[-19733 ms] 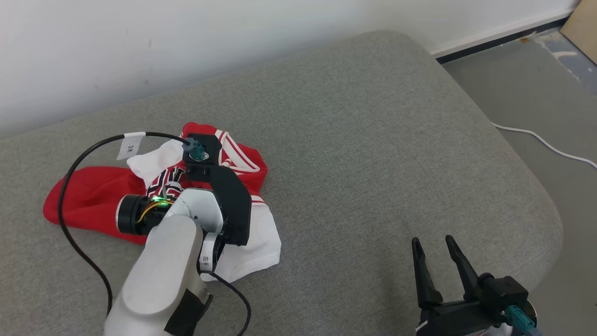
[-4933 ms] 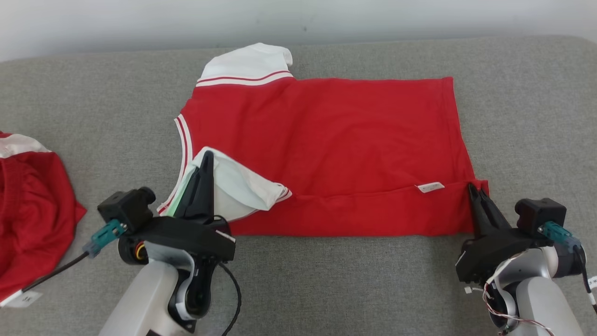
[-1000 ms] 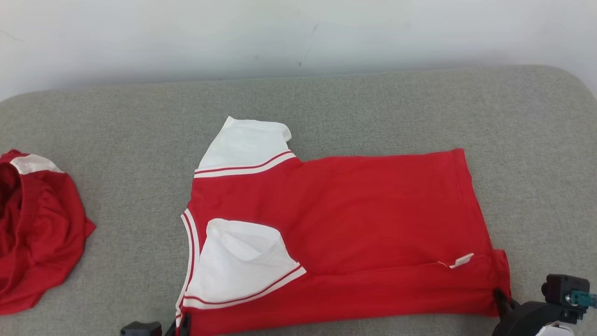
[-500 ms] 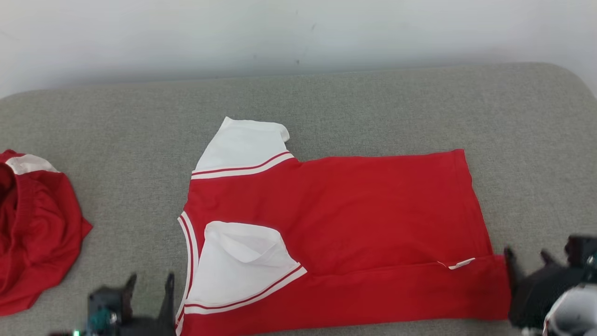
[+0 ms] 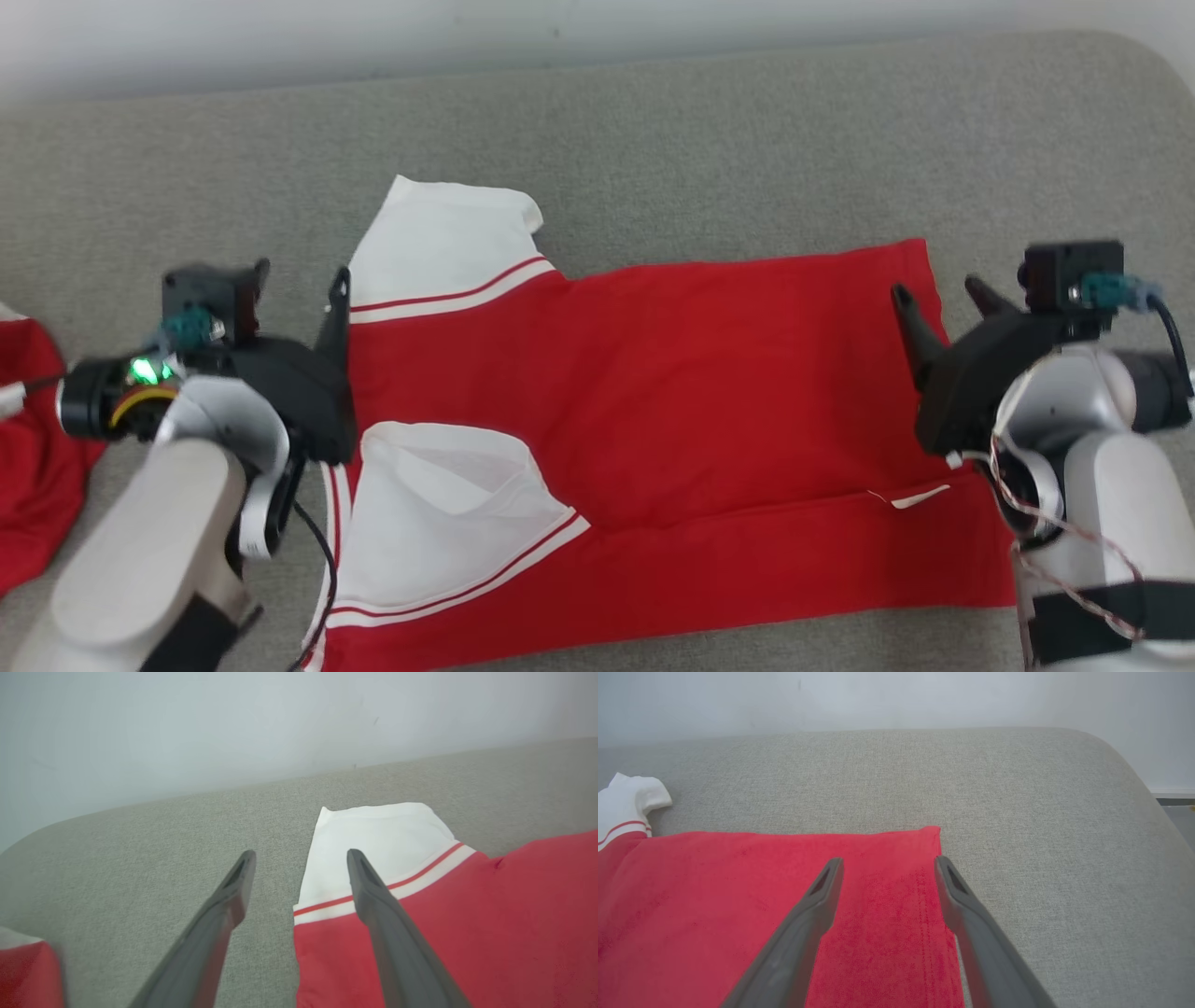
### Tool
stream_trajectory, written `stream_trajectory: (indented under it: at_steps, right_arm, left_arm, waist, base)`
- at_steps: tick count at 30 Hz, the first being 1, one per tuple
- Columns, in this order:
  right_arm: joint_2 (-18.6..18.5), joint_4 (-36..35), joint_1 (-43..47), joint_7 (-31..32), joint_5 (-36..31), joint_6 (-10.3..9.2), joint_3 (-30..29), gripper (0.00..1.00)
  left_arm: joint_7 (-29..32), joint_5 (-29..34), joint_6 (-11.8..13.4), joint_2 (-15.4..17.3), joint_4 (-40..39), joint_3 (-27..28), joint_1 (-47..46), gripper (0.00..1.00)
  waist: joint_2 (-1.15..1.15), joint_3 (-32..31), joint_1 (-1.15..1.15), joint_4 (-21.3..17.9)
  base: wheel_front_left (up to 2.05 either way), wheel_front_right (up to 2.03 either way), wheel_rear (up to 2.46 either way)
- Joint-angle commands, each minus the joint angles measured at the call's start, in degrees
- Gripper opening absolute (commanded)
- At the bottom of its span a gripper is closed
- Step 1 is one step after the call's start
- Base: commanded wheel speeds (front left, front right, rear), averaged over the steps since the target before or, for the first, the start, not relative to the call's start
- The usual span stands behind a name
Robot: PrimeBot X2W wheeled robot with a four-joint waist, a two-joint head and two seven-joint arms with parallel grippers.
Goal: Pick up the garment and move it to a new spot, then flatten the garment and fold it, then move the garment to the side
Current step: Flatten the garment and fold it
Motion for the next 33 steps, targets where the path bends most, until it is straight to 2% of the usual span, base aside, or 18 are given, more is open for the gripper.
stream_trajectory:
  at_steps: [1,8,13,20,27,29,30,31,33]
  right_arm:
    - [-0.86,1.15,-2.21,-0.88,0.18,-0.14,0.61,1.00]
    - [0.22,9.35,-12.62,-4.77,0.71,-0.14,4.87,1.00]
    - [0.74,13.54,-17.60,-6.89,1.10,-0.14,8.52,1.00]
    - [0.47,16.15,-20.26,-9.45,1.57,-0.14,11.40,1.00]
    - [0.63,16.79,-19.79,-10.53,1.96,-0.14,11.70,1.00]
    - [0.66,16.85,-19.74,-10.80,1.85,-0.14,11.70,1.00]
    - [0.62,16.92,-19.73,-10.89,1.81,-0.14,11.68,1.00]
    - [0.49,16.99,-19.79,-10.92,1.77,-0.14,11.70,1.00]
    - [0.18,17.35,-20.07,-10.64,1.62,-0.14,11.80,1.00]
  left_arm:
    - [0.17,-0.17,-0.57,-0.33,1.55,0.10,-2.04,1.00]
    - [1.72,0.58,-3.62,-0.37,12.85,0.04,-13.24,1.00]
    - [2.89,-1.07,-5.43,-0.70,19.96,0.94,-18.33,1.00]
    - [4.64,-1.85,-6.60,0.01,26.89,1.23,-23.68,1.00]
    - [6.31,-1.88,-7.01,-0.31,29.54,0.58,-26.03,0.98]
    - [7.31,-1.79,-7.21,-0.44,30.25,0.06,-26.28,0.74]
    - [7.67,-1.92,-7.22,-0.64,30.47,-0.08,-26.31,0.65]
    - [7.87,-1.96,-7.26,-0.68,30.63,-0.21,-26.40,0.48]
    - [8.35,-1.92,-7.18,-0.78,30.88,-0.45,-26.68,0.00]
  waist:
    - [-0.01,2.19,-0.02,-1.92]
    - [-0.01,7.04,-0.02,-5.56]
    - [-0.01,9.54,-0.02,-8.61]
    - [-0.01,12.03,-0.02,-11.05]
    - [-0.01,12.94,-0.02,-11.14]
    - [-0.01,13.07,-0.02,-10.99]
    - [-0.01,13.06,-0.02,-10.92]
    - [-0.01,13.08,-0.02,-10.86]
    - [-0.01,13.08,-0.02,-10.75]
  base:
    - [0.00,0.00,0.00]
    - [0.00,0.00,0.00]
    - [0.00,0.00,0.00]
    - [0.00,0.00,0.00]
    - [0.00,0.00,0.00]
    - [0.00,0.00,0.00]
    - [0.00,0.00,0.00]
    - [0.00,0.00,0.00]
    - [0.00,0.00,0.00]
